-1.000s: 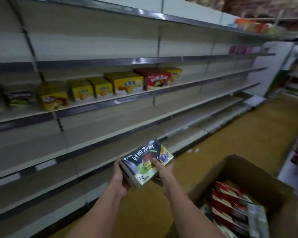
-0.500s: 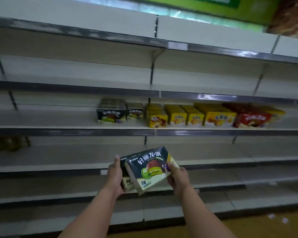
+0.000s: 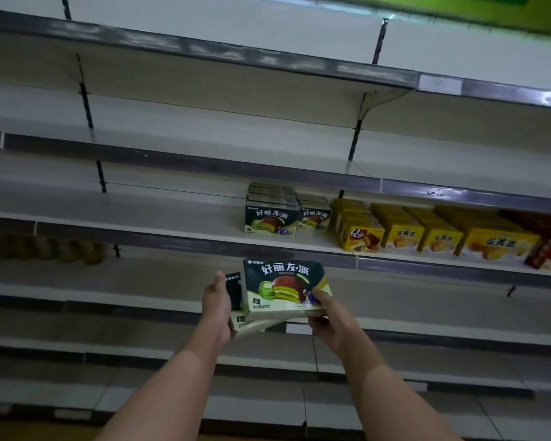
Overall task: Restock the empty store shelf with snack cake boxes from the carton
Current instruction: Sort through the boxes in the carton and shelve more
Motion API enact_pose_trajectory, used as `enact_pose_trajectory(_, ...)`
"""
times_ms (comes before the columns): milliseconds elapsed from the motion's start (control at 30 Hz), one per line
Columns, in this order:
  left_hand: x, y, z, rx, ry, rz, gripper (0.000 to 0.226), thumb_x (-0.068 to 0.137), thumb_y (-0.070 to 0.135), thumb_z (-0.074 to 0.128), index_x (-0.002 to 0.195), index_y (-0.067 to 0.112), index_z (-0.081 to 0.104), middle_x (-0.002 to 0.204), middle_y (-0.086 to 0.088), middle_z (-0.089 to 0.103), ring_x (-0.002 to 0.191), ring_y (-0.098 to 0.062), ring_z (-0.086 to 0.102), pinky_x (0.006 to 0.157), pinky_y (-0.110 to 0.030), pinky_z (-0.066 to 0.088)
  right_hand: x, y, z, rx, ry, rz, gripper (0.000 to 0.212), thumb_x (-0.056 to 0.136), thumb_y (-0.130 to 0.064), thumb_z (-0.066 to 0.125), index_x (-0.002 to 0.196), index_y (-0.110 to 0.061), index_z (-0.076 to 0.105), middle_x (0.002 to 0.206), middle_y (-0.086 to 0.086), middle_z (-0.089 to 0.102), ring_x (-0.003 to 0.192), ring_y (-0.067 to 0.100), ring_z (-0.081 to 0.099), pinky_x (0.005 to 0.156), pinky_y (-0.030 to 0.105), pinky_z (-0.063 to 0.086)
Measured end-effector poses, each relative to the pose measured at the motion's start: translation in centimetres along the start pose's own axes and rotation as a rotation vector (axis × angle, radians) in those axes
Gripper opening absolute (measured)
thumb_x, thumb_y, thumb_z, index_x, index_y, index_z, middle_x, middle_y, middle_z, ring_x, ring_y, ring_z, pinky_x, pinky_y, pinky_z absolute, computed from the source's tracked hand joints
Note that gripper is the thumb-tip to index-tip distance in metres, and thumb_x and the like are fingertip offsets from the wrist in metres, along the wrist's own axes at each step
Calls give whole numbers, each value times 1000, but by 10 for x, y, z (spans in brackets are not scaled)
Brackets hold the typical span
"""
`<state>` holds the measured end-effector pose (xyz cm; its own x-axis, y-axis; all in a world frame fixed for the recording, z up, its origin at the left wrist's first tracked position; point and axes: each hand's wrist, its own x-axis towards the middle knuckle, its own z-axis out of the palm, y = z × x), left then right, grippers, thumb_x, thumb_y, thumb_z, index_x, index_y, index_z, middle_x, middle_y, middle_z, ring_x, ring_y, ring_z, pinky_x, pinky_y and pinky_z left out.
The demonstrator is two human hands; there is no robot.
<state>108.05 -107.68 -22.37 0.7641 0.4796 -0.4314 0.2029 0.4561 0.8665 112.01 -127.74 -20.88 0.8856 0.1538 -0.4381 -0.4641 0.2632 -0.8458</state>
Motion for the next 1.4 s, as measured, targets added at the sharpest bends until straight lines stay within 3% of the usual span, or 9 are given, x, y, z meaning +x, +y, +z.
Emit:
enact_pose_trajectory(100,12,12,7,13,-8,-17,55,95,61,31,116,15,50,105,-21,66,94,-38,65,83,-55,53,20,-6,13,-189,-26,-13,24,89,-25,66,103,-9,54,98,13,64,87,22,61,83,37,53)
enact_pose_trajectory(200,29,28,14,90,-102,-10,72,86,72,34,109,10,62,91,-18,71,85,-32,68,78,-45,55,42,-18,21,-168,-85,-10,24,89,-21,66,104,-7,54,98,15,64,86,25,62,80,38,54)
enact_pose_trajectory(333,63,48,29,360,-261,44,112,44,92,60,129,20,51,125,-11,63,116,-30,57,103,-48,41,75,-41,30,-125,-111,-57,12,92,-14,60,99,-6,58,92,13,65,83,23,59,78,34,50)
enact_pose_trajectory(533,105,80,57,381,-288,156,42,77,31,77,113,21,58,108,-6,70,96,-22,65,75,-31,49,121,-86,47,-253,-140,-190,21,90,0,53,109,-9,59,98,14,65,87,24,58,78,33,46)
enact_pose_trajectory(667,127,88,71,358,-228,316,21,82,17,74,99,20,61,102,-4,69,91,-21,64,80,-30,48,140,-99,59,-432,-137,-252,20,89,2,52,103,-9,62,98,14,67,92,27,60,84,41,51)
enact_pose_trajectory(800,155,95,78,453,-232,395,48,80,24,76,124,16,56,120,-3,63,111,-23,59,98,-41,46,152,-104,71,-452,-78,-293,42,84,17,50,119,-6,55,105,11,61,93,19,54,70,29,45)
enact_pose_trajectory(1100,203,102,86,487,-239,482,83,85,20,71,151,26,20,150,-7,35,136,-29,36,110,-49,35,201,-103,101,-467,99,-345,54,82,25,47,129,-1,49,114,12,59,99,21,53,80,30,44)
enact_pose_trajectory(1233,216,97,85,521,-241,487,82,89,15,66,152,23,14,148,-8,36,135,-27,36,111,-43,33,219,-95,105,-588,160,-360,51,81,20,53,126,-3,52,118,14,61,108,26,56,83,31,46)
enact_pose_trajectory(1400,230,84,79,782,-215,481,86,77,-6,69,146,17,22,129,-5,51,111,-18,50,89,-26,40,234,-87,104,-791,204,-352,41,79,-9,65,119,-16,58,114,11,66,109,29,60,95,44,50)
